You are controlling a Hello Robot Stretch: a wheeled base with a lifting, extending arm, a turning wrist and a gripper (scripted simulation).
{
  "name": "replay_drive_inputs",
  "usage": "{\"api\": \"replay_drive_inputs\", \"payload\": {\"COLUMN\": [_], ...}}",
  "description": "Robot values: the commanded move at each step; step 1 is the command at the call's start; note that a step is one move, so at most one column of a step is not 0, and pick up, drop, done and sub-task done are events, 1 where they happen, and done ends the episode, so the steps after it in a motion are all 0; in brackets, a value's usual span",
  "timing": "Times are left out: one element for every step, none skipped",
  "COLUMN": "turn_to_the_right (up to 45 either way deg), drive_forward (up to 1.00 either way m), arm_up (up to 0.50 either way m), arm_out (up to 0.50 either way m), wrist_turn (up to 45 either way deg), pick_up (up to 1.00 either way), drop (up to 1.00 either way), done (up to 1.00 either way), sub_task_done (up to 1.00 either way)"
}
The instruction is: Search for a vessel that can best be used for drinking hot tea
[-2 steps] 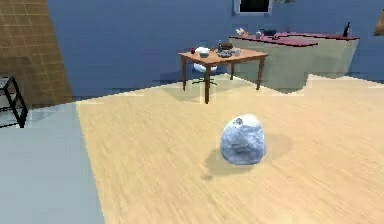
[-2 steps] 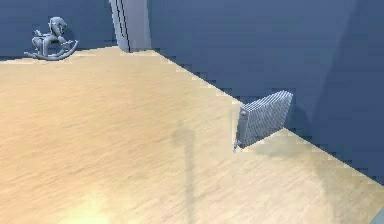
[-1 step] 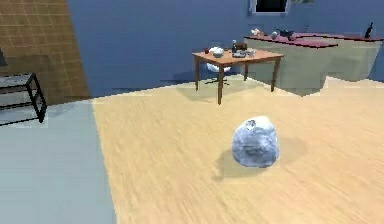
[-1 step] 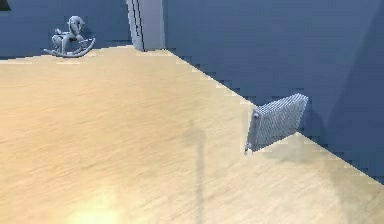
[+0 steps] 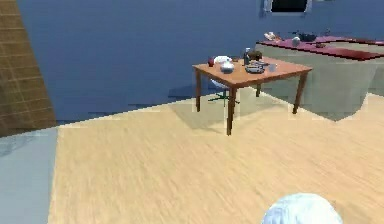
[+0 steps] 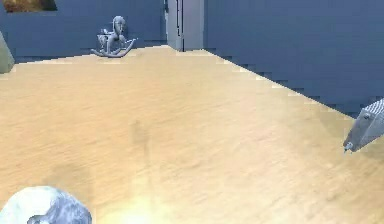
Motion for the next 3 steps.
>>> {"api": "replay_drive_inputs", "payload": {"turn_to_the_right": [0.0,15.0,0.0], "drive_forward": [0.70,0.00,0.55], "arm_up": [0.00,0.00,0.00], "arm_out": [0.00,0.00,0.00], "wrist_turn": [0.0,0.0,0.0], "pick_up": [0.00,0.00,0.00], "drop": [0.00,0.00,0.00], "done": [0.00,0.00,0.00], "sub_task_done": [0.00,0.00,0.00]}}
